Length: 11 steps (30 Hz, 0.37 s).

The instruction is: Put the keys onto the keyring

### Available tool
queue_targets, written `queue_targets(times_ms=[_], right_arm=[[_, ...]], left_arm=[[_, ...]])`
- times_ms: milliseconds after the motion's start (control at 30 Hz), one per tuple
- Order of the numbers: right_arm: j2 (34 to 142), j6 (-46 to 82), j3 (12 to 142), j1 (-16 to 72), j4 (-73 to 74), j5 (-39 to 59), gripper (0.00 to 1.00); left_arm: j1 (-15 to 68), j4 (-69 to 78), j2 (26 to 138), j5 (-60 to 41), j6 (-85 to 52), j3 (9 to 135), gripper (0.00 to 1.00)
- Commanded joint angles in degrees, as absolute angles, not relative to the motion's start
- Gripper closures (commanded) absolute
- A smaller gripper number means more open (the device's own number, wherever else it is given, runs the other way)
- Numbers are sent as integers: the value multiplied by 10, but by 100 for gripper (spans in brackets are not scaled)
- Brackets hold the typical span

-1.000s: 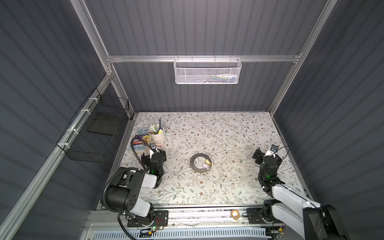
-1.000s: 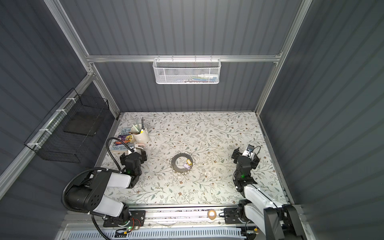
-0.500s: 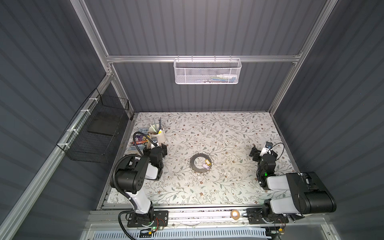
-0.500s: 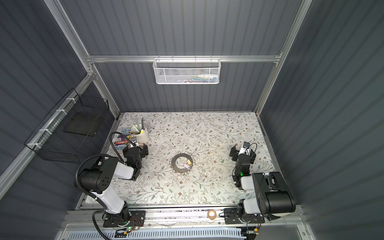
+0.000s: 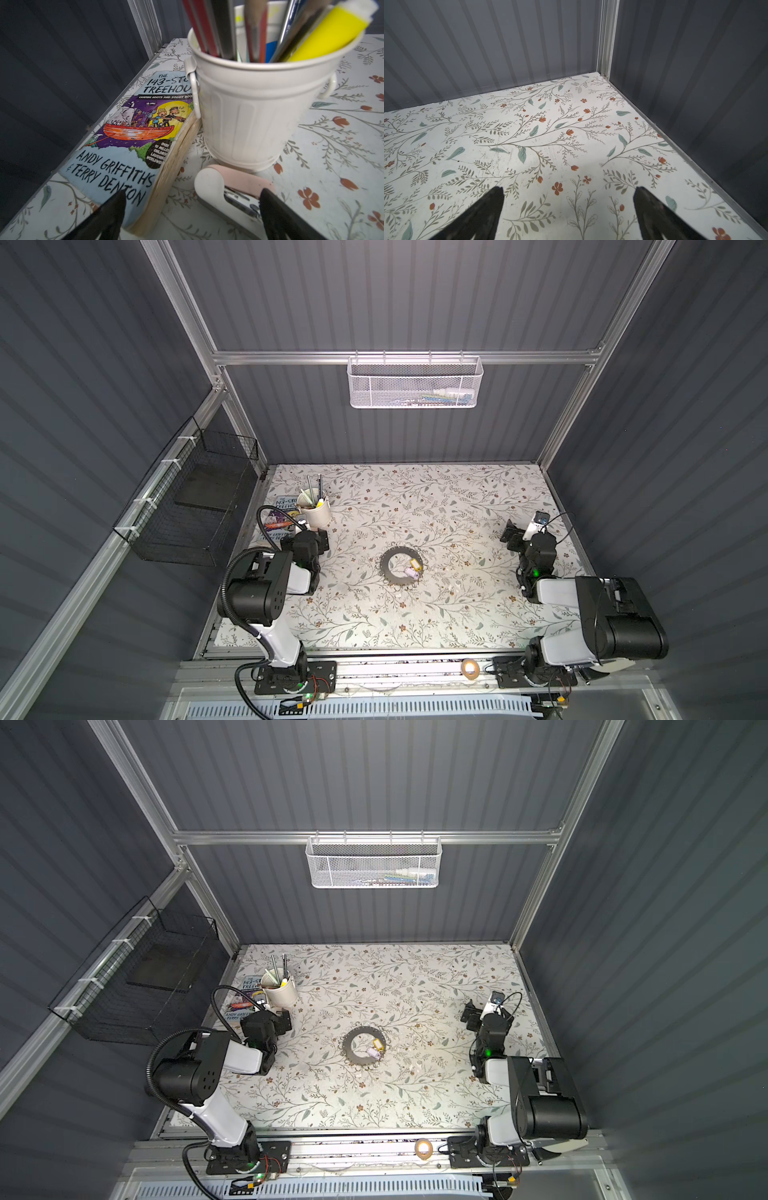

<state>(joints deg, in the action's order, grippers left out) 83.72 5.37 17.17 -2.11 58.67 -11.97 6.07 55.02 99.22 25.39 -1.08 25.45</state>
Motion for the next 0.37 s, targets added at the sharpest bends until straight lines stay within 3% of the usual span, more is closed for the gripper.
queue_targets(times_ms=[0, 333], right_arm=[[835, 55, 170, -22, 589, -109, 1], [838, 52, 169, -21, 596, -109, 1]], left_arm=[[63, 554, 986, 248, -14, 257, 0], [62, 545, 985, 218, -5, 262, 0]])
